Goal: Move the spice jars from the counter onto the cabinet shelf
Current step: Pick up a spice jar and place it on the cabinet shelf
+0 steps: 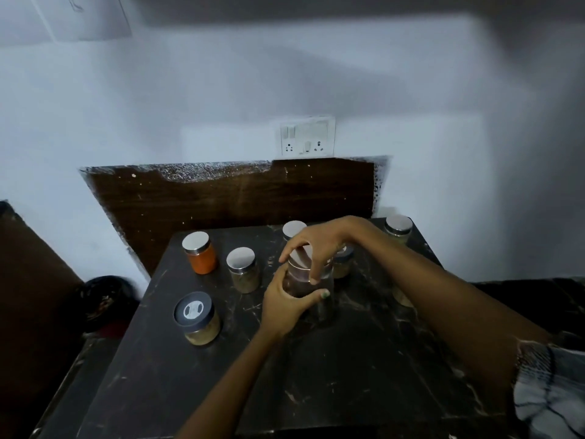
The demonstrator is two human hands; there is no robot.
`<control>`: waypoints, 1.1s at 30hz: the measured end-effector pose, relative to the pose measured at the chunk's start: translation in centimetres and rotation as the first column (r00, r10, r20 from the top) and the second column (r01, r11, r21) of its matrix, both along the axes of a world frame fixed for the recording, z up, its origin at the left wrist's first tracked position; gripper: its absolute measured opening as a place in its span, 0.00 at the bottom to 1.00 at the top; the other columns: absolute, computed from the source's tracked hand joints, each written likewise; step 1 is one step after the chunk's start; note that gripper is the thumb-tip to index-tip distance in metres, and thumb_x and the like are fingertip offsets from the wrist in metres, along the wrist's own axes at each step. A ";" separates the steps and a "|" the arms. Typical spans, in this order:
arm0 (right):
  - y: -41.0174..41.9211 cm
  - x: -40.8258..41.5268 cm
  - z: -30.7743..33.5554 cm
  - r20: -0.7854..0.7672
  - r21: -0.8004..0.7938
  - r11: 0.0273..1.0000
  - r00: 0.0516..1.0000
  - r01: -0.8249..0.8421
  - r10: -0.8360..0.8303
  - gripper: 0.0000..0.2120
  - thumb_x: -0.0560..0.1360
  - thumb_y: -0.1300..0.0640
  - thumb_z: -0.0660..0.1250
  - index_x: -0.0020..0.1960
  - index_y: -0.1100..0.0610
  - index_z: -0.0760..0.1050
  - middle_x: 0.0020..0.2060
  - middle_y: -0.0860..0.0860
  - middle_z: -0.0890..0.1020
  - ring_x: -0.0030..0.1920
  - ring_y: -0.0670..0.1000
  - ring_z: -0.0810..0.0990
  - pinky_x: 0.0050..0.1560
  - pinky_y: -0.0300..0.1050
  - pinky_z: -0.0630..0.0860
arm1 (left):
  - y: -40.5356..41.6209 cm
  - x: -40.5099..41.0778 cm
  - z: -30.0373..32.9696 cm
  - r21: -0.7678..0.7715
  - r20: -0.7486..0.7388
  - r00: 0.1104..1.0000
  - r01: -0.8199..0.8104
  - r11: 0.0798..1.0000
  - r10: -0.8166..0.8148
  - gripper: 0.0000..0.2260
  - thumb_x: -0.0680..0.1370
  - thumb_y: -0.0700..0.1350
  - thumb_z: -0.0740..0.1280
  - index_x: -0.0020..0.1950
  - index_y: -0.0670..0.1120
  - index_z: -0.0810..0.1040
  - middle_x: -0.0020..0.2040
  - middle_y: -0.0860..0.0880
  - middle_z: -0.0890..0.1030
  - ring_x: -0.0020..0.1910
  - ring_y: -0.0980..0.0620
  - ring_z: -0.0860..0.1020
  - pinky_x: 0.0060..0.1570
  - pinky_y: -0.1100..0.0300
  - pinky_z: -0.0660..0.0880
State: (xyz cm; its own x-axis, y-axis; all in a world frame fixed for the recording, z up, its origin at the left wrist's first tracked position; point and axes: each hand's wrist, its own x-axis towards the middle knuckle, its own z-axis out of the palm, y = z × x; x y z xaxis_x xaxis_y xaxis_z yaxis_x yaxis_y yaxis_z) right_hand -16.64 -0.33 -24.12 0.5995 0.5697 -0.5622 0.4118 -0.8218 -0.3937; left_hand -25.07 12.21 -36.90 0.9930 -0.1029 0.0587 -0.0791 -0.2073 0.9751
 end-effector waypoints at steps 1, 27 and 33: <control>0.0 0.2 0.6 -0.005 -0.006 1.000 1.000 -0.002 0.002 0.32 0.67 0.58 0.75 0.67 0.44 0.67 0.65 0.49 0.68 0.66 0.55 0.67 0.60 0.56 0.76 | 0.5 0.2 0.6 -0.017 -0.016 0.999 0.044 0.999 -0.045 0.37 0.62 0.57 0.77 0.68 0.50 0.69 0.64 0.53 0.76 0.62 0.56 0.75 0.62 0.56 0.73; -0.3 0.5 5.8 0.114 0.068 0.942 0.935 0.329 -0.335 0.27 0.65 0.31 0.67 0.48 0.55 0.78 0.50 0.54 0.80 0.48 0.56 0.81 0.31 0.43 0.79 | 0.5 2.2 5.8 -0.343 -0.223 0.949 0.136 0.929 -0.221 0.18 0.78 0.59 0.59 0.58 0.48 0.76 0.56 0.43 0.80 0.51 0.49 0.80 0.47 0.55 0.77; -1.6 -0.4 6.5 -0.102 0.267 0.926 0.963 0.268 -0.250 0.23 0.65 0.38 0.71 0.57 0.44 0.77 0.57 0.48 0.78 0.57 0.52 0.78 0.47 0.49 0.81 | 0.7 1.9 5.8 -0.581 -0.194 0.911 0.193 0.791 -0.364 0.34 0.62 0.68 0.70 0.62 0.51 0.75 0.57 0.46 0.82 0.57 0.47 0.80 0.55 0.48 0.77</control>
State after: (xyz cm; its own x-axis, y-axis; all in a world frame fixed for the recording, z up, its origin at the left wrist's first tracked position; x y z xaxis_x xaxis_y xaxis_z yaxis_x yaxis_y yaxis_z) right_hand -17.00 -1.93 -17.60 0.7149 0.5372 -0.4477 0.1651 -0.7518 -0.6384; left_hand -23.14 12.91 -31.09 0.9060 -0.4144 -0.0866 0.2442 0.3445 0.9065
